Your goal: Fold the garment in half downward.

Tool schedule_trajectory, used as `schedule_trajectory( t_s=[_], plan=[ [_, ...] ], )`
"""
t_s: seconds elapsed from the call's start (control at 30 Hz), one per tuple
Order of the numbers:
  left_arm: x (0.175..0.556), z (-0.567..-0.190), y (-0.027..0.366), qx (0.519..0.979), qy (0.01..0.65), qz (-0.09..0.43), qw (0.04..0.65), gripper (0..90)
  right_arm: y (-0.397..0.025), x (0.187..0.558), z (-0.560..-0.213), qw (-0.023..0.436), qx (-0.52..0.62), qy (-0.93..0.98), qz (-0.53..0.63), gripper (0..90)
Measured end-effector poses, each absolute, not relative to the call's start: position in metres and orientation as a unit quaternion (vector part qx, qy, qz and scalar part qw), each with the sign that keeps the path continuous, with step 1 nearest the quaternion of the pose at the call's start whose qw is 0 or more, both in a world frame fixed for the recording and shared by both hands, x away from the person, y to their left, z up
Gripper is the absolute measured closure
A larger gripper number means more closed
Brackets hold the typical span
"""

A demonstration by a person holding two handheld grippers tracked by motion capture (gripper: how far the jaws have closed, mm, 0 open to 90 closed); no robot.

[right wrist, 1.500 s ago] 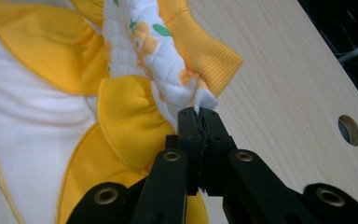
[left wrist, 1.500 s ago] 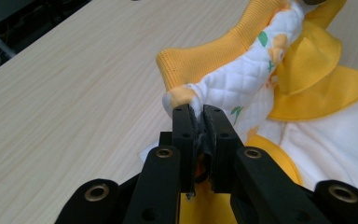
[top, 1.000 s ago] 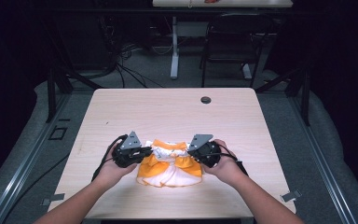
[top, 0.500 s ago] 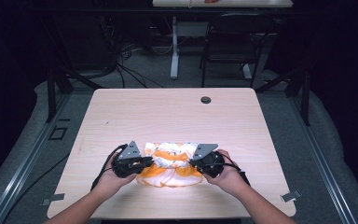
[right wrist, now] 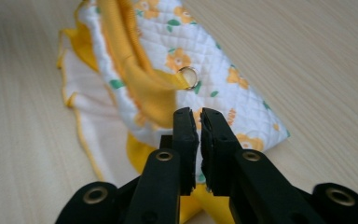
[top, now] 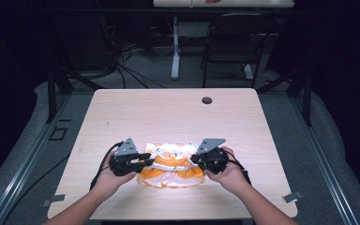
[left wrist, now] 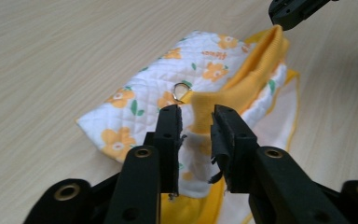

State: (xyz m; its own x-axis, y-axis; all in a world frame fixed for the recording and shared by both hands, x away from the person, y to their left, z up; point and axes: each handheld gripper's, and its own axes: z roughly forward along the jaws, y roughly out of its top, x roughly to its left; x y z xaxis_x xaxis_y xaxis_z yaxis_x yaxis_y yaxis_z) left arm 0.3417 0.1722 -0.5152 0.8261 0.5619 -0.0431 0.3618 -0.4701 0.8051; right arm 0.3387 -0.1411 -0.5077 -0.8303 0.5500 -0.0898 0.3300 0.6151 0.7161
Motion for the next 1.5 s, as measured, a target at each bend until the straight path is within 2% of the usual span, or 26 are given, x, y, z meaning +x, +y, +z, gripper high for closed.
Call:
schedule_trajectory(
  t_s=[0.07, 0.1, 0.13, 0.27, 0.7, 1.2, 1.5],
  plan=[
    [0.345, -0.515, 0.172, 0.849, 0.28, 0.114, 0.434, 75.9, -0.141, 0.342, -0.509, 0.152, 0.256, 0.882, 0.364, 87.6],
    [0.347, -0.515, 0.172, 0.849, 0.284, 0.113, 0.432, 81.4, -0.14, 0.348, -0.511, 0.146, 0.265, 0.881, 0.364, 89.3],
    [0.349, -0.516, 0.172, 0.848, 0.29, 0.11, 0.429, 83.1, -0.139, 0.35, -0.512, 0.144, 0.269, 0.879, 0.366, 89.4],
    [0.35, -0.522, 0.166, 0.852, 0.293, 0.099, 0.422, 86.4, -0.131, 0.352, -0.515, 0.136, 0.262, 0.881, 0.369, 89.5],
    [0.332, -0.531, 0.162, 0.871, 0.265, 0.084, 0.405, 86.8, -0.121, 0.327, -0.523, 0.11, 0.218, 0.901, 0.358, 89.4],
    [0.32, -0.558, 0.165, 0.882, 0.265, 0.077, 0.381, 85.1, -0.121, 0.311, -0.552, 0.081, 0.215, 0.914, 0.334, 89.3],
    [0.323, -0.548, 0.161, 0.876, 0.266, 0.082, 0.394, 84.8, -0.121, 0.32, -0.537, 0.096, 0.237, 0.893, 0.371, 89.2]
  ],
)
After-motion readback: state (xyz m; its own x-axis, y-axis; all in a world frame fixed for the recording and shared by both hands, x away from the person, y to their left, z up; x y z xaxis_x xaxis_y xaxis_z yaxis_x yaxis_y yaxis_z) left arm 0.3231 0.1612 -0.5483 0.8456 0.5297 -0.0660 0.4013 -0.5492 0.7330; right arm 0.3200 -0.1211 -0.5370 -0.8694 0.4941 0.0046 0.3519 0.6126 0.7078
